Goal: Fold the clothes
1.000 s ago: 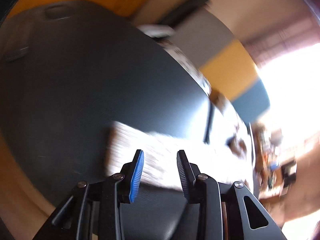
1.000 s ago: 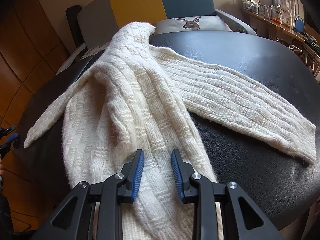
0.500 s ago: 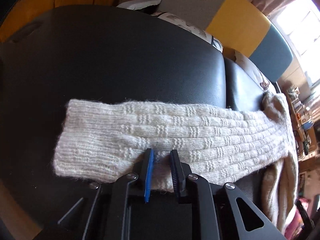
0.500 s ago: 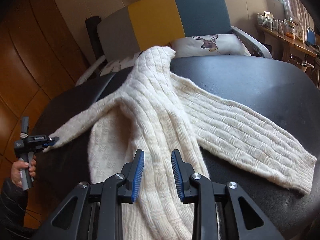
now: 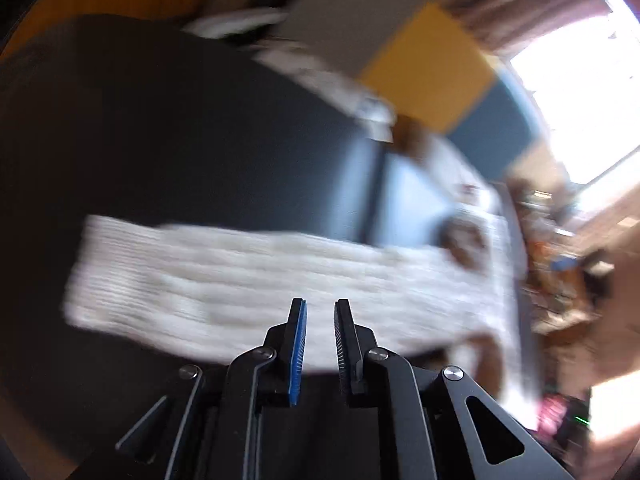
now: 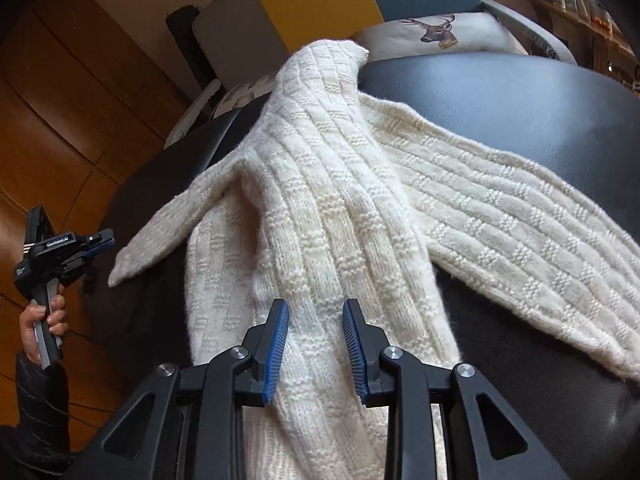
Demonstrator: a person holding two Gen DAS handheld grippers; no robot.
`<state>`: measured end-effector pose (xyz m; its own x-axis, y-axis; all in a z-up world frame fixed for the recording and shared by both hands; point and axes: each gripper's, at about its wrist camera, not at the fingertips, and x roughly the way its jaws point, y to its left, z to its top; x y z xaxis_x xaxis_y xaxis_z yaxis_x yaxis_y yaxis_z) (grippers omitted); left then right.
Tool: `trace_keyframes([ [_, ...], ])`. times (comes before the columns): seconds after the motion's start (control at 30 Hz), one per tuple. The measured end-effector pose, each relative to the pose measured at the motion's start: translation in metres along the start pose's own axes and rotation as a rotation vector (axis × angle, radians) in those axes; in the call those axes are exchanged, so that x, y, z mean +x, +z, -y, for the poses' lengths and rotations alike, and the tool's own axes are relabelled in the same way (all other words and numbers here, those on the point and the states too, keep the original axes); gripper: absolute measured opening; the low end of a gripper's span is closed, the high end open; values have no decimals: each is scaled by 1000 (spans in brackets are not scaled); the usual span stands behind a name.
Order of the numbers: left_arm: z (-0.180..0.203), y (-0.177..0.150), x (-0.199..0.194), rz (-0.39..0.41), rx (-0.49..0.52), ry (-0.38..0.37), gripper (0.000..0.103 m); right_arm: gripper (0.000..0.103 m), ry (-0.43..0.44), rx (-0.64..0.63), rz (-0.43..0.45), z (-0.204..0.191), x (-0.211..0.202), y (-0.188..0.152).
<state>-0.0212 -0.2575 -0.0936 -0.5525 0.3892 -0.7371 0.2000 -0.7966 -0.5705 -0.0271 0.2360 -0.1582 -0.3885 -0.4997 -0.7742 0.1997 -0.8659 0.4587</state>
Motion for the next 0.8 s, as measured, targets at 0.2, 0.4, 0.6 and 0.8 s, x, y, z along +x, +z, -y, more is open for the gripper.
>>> trace_keyframes([
  [0.2,118,-40,86,-257,81,-303,19,28,31,40,49,9,-18,-7],
  [0.4,178,-63,156,-401,69,-312,19,28,-17,86,100,37,-44,-25],
  [0.6,193,-65,176,-447,36,-262,46,28,-21,177,126,67,-45,-36],
  [0.8,198,-70,172,-419,84,-237,44,28,-15,187,141,72,-42,-36],
])
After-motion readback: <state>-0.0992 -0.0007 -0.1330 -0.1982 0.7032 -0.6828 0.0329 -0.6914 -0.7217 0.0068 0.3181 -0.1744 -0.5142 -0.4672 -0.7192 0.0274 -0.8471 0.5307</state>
